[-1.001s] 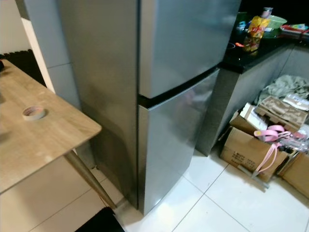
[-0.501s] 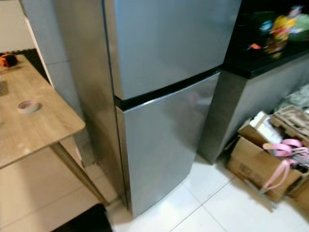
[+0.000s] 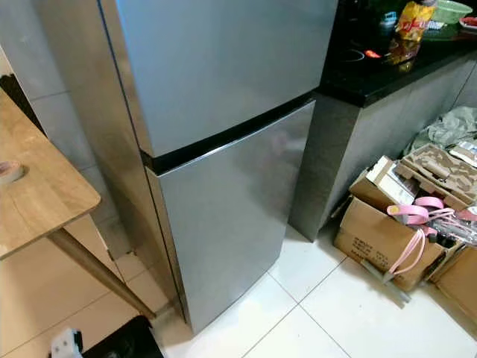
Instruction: Restocking fridge
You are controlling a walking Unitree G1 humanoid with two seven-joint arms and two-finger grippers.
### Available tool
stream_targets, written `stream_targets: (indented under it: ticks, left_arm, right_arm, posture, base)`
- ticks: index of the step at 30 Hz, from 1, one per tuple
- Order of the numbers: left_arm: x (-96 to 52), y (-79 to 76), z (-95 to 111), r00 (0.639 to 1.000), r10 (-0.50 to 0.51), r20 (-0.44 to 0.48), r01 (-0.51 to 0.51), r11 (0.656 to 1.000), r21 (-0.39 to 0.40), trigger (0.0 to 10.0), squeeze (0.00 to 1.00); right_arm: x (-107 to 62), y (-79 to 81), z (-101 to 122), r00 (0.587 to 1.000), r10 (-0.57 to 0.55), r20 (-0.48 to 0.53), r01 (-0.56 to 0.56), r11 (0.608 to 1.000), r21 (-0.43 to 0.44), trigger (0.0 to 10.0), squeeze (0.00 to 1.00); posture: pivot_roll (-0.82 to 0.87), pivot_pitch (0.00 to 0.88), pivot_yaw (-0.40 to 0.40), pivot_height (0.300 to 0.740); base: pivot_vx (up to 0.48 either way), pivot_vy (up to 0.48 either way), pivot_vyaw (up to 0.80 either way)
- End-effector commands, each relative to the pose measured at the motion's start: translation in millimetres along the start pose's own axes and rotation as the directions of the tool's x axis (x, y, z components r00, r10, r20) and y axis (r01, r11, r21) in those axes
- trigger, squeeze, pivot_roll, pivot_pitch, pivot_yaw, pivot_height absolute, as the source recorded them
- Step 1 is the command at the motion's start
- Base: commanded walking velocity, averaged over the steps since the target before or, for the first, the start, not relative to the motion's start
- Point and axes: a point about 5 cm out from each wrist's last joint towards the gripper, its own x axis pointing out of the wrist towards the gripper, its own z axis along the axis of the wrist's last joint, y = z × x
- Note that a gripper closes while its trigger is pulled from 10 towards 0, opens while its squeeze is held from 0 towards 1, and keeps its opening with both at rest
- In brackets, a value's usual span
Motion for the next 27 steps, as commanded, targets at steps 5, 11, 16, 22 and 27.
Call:
stream_targets:
  ticks: [5,11,16,22,27]
  left_arm:
    - [25.6,-52.4,105,0.866,-0.369,0.338,0.381,0.924,0.031,10.0,1.0]
    - [26.5,-90.1,138,0.699,-0.607,0.378,0.621,0.778,0.101,10.0,1.0]
    - [17.5,-130.1,160,0.467,-0.834,0.293,0.819,0.533,0.212,10.0,1.0]
    - [4.7,-176.6,186,0.271,-0.962,0.026,0.872,0.256,0.417,10.0,0.0]
    - [2.1,-193.1,202,0.271,-0.96,-0.07,0.824,0.194,0.532,10.0,0.0]
  right_arm:
    - [0.3,2.1,-1,1.0,0.002,0.006,-0.002,1.0,0.012,10.0,0.0]
    - [0.8,5.9,-5,1.0,0.007,-0.003,-0.007,1.0,0.012,10.0,0.0]
    - [1.4,9.7,-7,1.0,0.014,-0.005,-0.014,1.0,0.021,10.0,0.0]
    - [1.1,10.1,-12,1.0,0.011,-0.012,-0.011,0.999,0.039,10.0,0.0]
    - [0.6,9.8,-17,1.0,0.008,-0.022,-0.007,0.999,0.047,10.0,0.0]
  posture:
    - [-0.07,0.0,0.025,0.74]
    - [-0.07,0.0,0.033,0.74]
    - [-0.07,0.0,0.04,0.74]
    - [-0.08,0.0,0.048,0.74]
    - [-0.08,0.0,0.053,0.74]
  base:
    - [0.0,0.0,0.0]
    - [0.0,0.0,0.0]
    - [0.0,0.0,0.0]
    - [0.0,0.0,0.0]
    - [0.0,0.0,0.0]
